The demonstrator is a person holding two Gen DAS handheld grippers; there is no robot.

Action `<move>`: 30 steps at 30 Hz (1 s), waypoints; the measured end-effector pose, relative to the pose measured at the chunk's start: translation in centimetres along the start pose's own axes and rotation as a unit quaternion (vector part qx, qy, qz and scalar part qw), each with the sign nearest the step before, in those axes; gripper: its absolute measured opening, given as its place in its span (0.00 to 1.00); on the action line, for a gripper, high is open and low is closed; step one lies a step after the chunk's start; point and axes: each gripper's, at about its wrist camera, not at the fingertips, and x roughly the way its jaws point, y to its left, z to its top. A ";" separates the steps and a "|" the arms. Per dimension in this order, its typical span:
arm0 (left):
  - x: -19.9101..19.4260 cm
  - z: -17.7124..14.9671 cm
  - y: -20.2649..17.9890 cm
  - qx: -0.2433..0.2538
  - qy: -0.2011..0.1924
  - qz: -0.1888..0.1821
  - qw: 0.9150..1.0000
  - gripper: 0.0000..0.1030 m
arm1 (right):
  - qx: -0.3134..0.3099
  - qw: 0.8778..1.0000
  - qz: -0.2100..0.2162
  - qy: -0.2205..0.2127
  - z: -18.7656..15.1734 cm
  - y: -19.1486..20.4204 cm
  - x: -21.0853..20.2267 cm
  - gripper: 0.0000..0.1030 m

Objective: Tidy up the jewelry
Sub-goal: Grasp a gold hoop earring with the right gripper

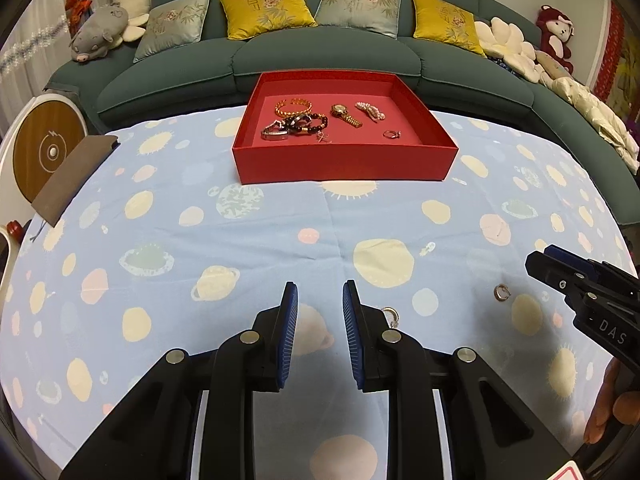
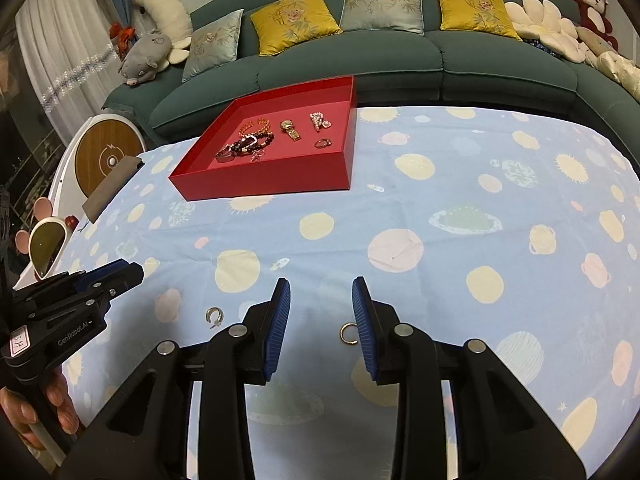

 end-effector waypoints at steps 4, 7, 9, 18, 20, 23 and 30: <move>0.7 -1.4 0.1 -0.011 0.015 0.003 1.000 0.22 | -0.009 1.000 -0.008 0.011 -1.3 -0.7 0.2 0.38; 1.2 -2.5 -0.1 -0.014 0.024 0.005 1.000 0.33 | -0.015 0.999 -0.014 0.027 -2.5 -1.1 0.7 0.39; 1.3 -3.1 -0.4 -0.011 0.023 0.006 1.000 0.36 | -0.023 0.999 -0.019 0.033 -3.1 -1.2 1.0 0.40; 2.1 -4.1 -1.3 0.006 0.031 -0.006 0.999 0.43 | -0.047 0.998 -0.032 0.035 -4.0 -1.3 2.4 0.47; 2.3 -4.0 -1.4 0.006 0.033 -0.009 0.999 0.43 | -0.050 0.998 -0.033 0.033 -3.8 -1.1 2.8 0.47; 2.8 -4.0 -1.4 0.006 0.036 -0.008 0.999 0.44 | -0.055 0.998 -0.031 0.031 -3.6 -0.8 3.2 0.47; 3.6 -4.1 -1.3 0.009 0.042 -0.012 0.999 0.46 | -0.065 0.997 -0.028 0.029 -3.2 -0.3 4.4 0.35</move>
